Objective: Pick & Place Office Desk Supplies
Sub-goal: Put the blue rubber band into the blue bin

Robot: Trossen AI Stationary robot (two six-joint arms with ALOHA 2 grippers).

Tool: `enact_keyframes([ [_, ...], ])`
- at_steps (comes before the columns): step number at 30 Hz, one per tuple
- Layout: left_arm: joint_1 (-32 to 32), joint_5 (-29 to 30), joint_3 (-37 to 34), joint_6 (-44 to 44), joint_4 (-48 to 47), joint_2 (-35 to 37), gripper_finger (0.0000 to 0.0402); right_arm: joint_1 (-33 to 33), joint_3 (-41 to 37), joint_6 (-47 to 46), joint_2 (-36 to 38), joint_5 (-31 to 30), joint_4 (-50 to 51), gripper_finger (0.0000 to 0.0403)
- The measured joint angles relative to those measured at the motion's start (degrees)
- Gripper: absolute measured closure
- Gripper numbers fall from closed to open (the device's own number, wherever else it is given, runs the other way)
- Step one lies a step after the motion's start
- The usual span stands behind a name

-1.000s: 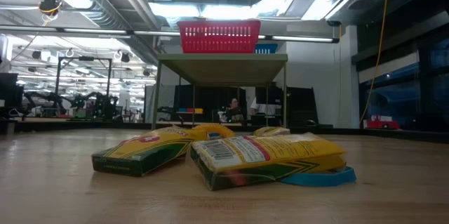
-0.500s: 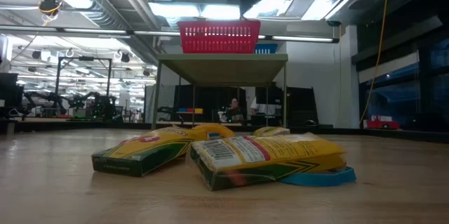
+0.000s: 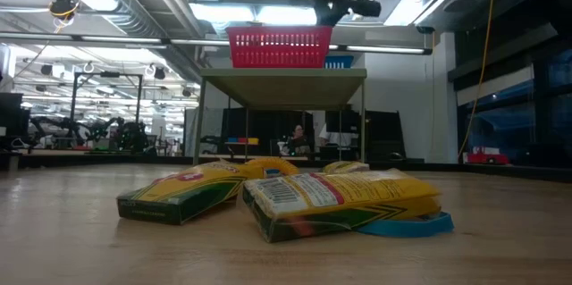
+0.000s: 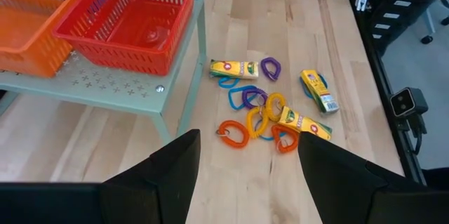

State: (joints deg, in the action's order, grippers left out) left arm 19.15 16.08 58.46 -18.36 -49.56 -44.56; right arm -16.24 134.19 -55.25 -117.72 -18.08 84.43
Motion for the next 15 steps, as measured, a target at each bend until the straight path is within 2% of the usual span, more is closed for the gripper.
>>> enact_keyframes([
  [4,0.01,0.02,0.00,0.12,0.02,0.00,0.0162,-0.40,-1.42,0.79,-0.02,0.12,0.04,0.0402],
  [7,-0.01,0.02,0.00,0.15,0.00,0.00,0.0162,-0.57,-2.12,2.21,-0.08,-0.22,0.19,0.0387],
  [15,0.01,-0.01,0.00,0.63,0.00,0.00,0.0162,-0.76,-2.36,5.64,-0.04,-1.80,-2.74,0.0268],
])
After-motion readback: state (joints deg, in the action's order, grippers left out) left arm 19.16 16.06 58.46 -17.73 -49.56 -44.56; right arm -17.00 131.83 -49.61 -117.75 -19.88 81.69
